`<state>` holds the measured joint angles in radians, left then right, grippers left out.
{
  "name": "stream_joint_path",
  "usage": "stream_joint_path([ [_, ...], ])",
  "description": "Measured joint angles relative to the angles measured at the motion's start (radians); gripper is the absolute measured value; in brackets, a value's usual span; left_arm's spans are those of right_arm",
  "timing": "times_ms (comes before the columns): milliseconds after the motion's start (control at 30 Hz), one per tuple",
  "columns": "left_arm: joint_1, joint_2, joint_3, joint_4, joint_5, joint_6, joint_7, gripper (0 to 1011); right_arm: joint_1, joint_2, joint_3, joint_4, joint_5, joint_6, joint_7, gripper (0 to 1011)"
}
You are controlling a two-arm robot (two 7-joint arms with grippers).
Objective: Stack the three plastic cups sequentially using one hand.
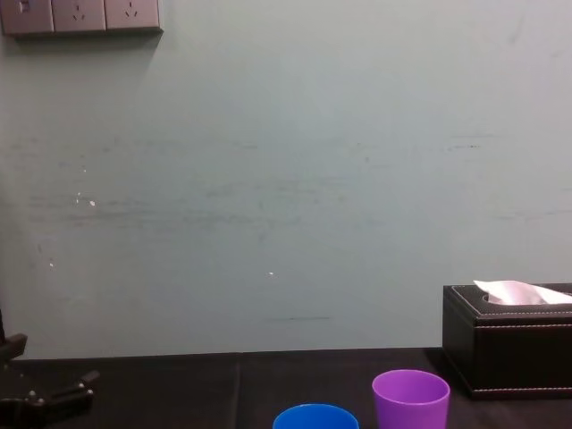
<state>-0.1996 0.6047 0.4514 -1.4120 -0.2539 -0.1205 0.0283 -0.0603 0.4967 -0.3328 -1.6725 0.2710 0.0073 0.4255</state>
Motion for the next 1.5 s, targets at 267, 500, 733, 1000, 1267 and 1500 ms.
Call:
stream_joint_path([
  [267,0.000,0.000,0.000,0.000,0.000,0.000,0.000,1010,-0.009,0.025,0.030,-0.064,0.011,0.019,-0.007,737],
  [500,0.000,0.000,0.000,0.000,0.000,0.000,0.000,1010,0.003,0.048,0.046,-0.121,0.015,0.047,-0.006,737],
  [733,0.000,0.000,0.000,0.000,0.000,0.000,0.000,1010,0.045,0.048,0.039,-0.160,0.011,0.081,-0.008,737],
  [1000,0.000,0.000,0.000,0.000,0.000,0.000,0.000,1010,0.108,0.016,0.007,-0.156,-0.002,0.114,-0.020,737],
  [1267,0.000,0.000,0.000,0.000,0.000,0.000,0.000,1010,0.166,-0.019,-0.030,-0.128,-0.023,0.140,-0.030,737],
  [1500,0.000,0.000,0.000,0.000,0.000,0.000,0.000,1010,0.207,-0.049,-0.064,-0.096,-0.046,0.160,-0.036,737],
])
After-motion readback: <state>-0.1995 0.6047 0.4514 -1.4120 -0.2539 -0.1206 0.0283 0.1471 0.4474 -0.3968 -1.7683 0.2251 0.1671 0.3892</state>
